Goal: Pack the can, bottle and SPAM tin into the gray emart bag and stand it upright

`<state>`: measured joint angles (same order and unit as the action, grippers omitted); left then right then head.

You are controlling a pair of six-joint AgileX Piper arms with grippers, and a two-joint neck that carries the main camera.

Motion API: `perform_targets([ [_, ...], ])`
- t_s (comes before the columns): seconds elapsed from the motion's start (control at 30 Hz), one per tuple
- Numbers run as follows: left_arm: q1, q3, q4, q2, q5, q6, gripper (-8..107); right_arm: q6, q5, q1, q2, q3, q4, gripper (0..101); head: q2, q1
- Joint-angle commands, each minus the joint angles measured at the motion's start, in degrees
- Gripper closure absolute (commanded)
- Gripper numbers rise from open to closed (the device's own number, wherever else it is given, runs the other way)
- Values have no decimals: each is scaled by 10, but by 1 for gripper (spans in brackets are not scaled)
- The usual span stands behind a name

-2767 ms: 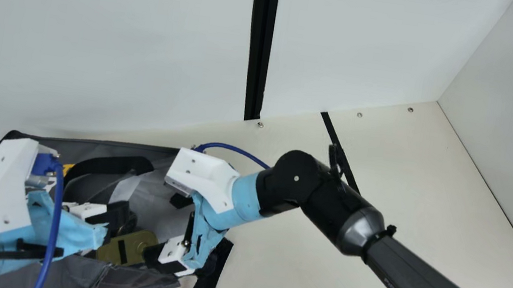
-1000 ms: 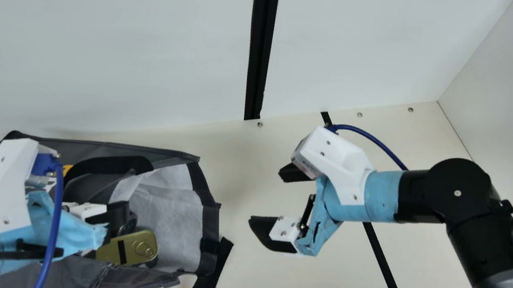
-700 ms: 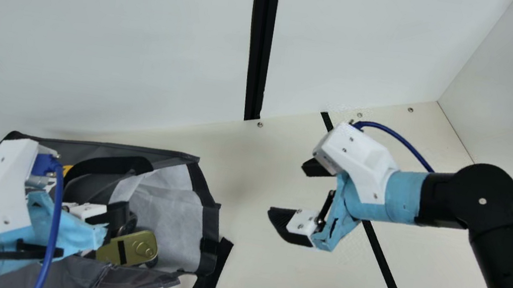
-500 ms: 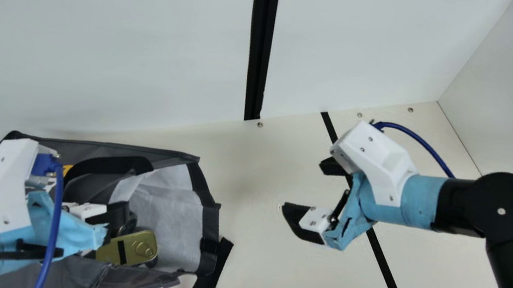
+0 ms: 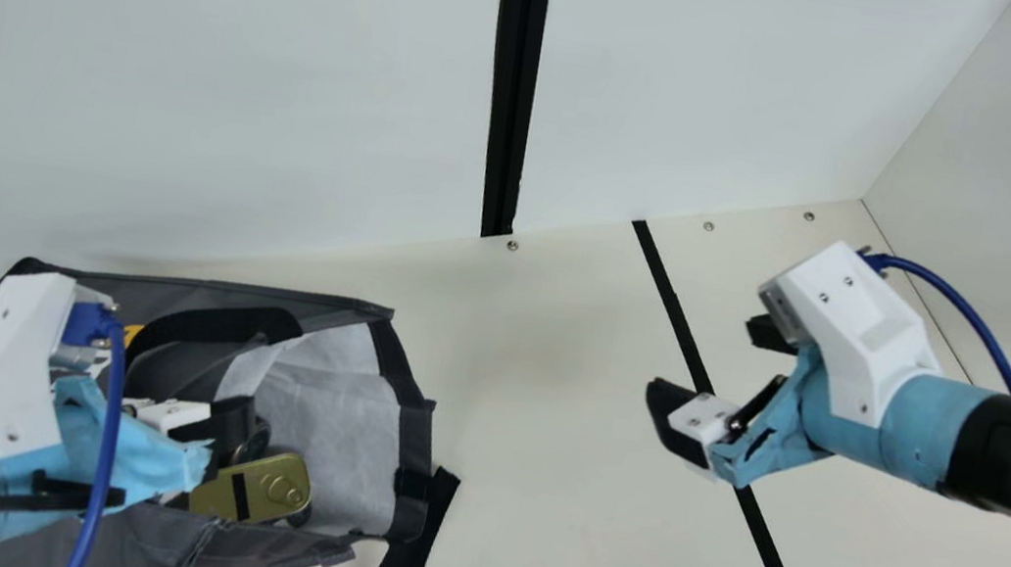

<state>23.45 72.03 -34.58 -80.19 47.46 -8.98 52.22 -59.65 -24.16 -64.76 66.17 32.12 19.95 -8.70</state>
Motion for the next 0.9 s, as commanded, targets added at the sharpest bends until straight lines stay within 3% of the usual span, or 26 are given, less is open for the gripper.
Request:
perform_targets([
  [0.0, 0, 0, 0, 0, 0, 0, 107, -26, 3, -9, 6, 1, -24, 6, 0, -13],
  [0.43, 0, 0, 0, 0, 0, 0, 107, -163, -5, -53, 34, 34, -146, 6, 0, -13],
  [0.87, 0, 0, 0, 0, 0, 0, 107, -271, -51, -77, 44, 88, -249, 6, 0, -13],
])
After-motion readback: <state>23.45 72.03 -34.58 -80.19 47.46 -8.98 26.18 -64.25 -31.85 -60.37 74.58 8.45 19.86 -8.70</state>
